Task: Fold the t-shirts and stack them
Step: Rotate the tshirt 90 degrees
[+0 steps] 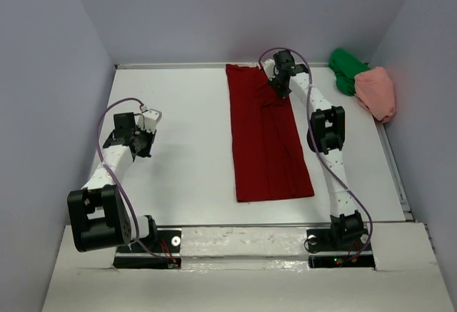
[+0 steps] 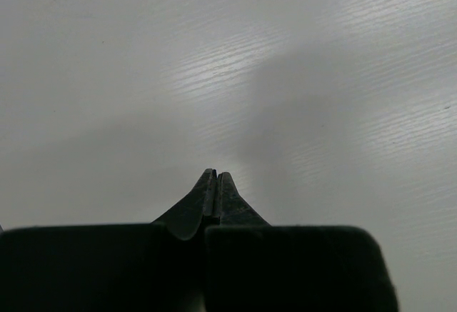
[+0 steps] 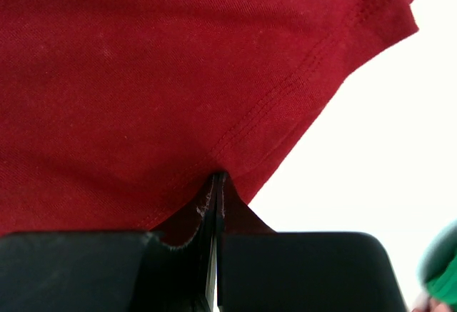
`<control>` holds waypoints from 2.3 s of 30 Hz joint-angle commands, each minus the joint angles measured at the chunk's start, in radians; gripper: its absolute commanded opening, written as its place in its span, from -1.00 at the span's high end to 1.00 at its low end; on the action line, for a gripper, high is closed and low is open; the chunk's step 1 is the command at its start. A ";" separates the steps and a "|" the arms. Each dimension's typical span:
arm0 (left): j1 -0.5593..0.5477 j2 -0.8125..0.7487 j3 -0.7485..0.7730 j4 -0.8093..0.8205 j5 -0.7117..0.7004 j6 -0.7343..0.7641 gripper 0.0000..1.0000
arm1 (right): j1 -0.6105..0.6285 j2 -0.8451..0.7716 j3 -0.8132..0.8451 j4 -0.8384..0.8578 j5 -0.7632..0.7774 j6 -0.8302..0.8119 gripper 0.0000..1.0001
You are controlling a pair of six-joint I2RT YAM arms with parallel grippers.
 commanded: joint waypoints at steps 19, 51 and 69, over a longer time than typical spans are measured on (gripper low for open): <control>-0.022 -0.150 0.054 -0.007 0.106 0.054 1.00 | 0.034 -0.609 -0.500 0.294 0.125 0.015 1.00; -0.577 1.086 1.347 -0.261 0.370 -0.070 1.00 | -0.049 -1.427 -1.444 0.064 -0.125 0.156 1.00; -0.584 1.244 1.482 -0.273 0.209 -0.148 1.00 | -0.049 -1.220 -1.382 -0.006 -0.194 0.190 1.00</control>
